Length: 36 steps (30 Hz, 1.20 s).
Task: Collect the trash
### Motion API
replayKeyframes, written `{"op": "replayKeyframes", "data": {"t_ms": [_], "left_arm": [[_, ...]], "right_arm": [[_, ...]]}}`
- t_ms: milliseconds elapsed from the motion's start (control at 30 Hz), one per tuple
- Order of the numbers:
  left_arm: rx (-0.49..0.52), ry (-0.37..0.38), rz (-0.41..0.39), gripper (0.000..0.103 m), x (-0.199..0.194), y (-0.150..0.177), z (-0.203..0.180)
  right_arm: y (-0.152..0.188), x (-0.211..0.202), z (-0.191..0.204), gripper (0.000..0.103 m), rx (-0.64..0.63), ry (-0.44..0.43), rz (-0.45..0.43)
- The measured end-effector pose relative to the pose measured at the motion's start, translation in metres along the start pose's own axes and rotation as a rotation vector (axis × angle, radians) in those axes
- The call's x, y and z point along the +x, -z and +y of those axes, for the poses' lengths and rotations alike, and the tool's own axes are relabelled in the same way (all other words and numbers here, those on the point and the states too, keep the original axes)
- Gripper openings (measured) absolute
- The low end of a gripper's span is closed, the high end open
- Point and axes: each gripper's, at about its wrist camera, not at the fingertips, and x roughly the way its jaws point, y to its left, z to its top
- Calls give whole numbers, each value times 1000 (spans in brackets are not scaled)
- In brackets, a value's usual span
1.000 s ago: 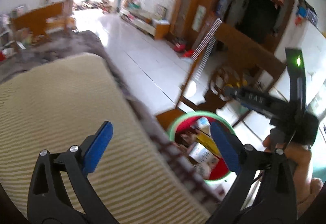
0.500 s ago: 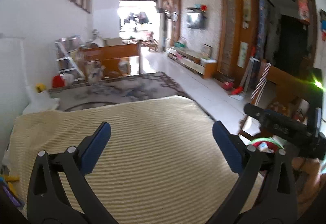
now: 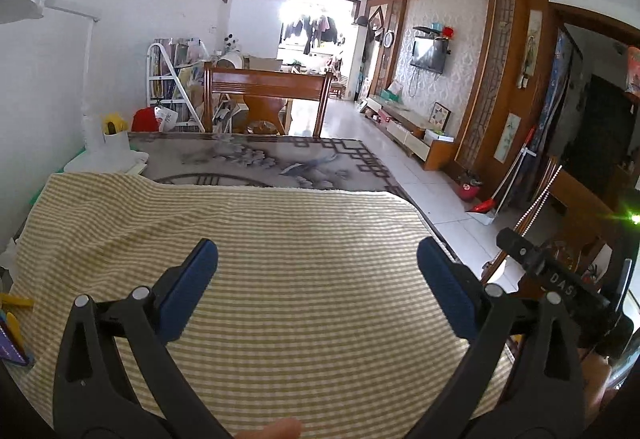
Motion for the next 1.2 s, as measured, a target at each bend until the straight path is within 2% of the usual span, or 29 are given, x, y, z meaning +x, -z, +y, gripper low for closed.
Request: {"op": "replayKeyframes", "data": {"t_ms": [167, 367, 1200], "left_arm": [[1, 0, -9, 98, -2, 1, 2], [34, -2, -12, 98, -2, 3, -4], [52, -1, -11, 98, 2, 9, -6]], "right_arm": [[3, -2, 7, 91, -46, 5, -12], [3, -4, 2, 91, -43, 5, -8], [6, -1, 8, 92, -98, 15, 3]]}}
